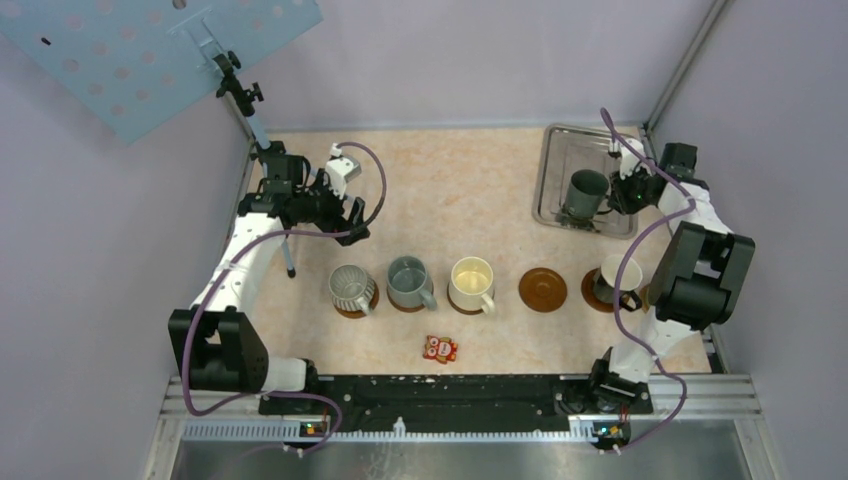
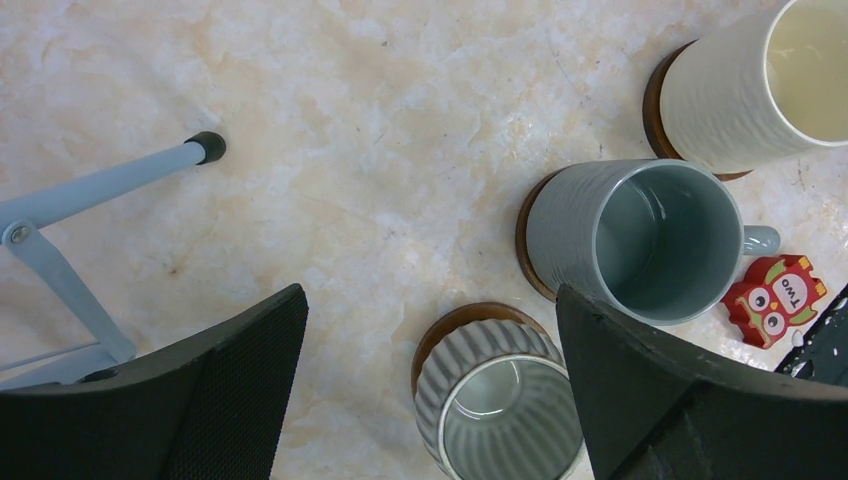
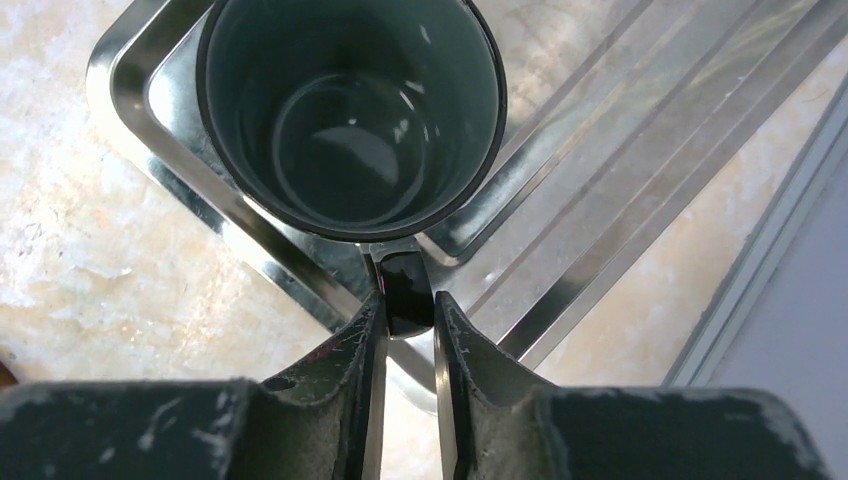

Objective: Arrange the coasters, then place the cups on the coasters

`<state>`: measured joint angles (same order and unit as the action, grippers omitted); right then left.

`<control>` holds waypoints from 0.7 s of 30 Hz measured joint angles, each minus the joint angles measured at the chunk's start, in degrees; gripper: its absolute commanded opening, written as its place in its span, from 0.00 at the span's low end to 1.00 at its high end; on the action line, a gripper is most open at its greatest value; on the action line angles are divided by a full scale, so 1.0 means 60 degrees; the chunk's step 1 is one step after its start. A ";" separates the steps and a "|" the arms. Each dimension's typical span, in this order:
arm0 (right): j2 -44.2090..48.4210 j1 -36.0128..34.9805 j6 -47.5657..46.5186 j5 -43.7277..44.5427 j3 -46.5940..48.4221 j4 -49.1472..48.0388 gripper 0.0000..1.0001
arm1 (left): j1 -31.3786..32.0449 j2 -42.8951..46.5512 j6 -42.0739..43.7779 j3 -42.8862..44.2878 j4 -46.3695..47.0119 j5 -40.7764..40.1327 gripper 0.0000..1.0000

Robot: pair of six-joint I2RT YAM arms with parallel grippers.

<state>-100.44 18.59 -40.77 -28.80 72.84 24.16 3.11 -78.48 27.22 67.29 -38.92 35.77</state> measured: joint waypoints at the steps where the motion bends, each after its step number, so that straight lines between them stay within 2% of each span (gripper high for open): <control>1: -0.0004 -0.0007 -0.0044 0.0000 0.0000 0.0109 0.23 | 0.0000 0.0000 0.0000 0.0000 0.0007 0.0000 0.99; 12: -0.0714 -0.0011 -0.0204 -0.0066 0.0357 0.0721 0.34 | 0.0000 -0.0004 0.0000 0.0000 0.0076 0.0000 0.99; 21: -0.1384 -0.0022 -0.0521 -0.0168 0.1147 0.1206 0.34 | 0.0000 -0.0102 -0.0004 0.0000 0.0233 0.0033 0.99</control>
<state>-108.75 18.46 -43.90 -29.80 79.72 31.40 3.11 -79.09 27.20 67.29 -37.52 35.97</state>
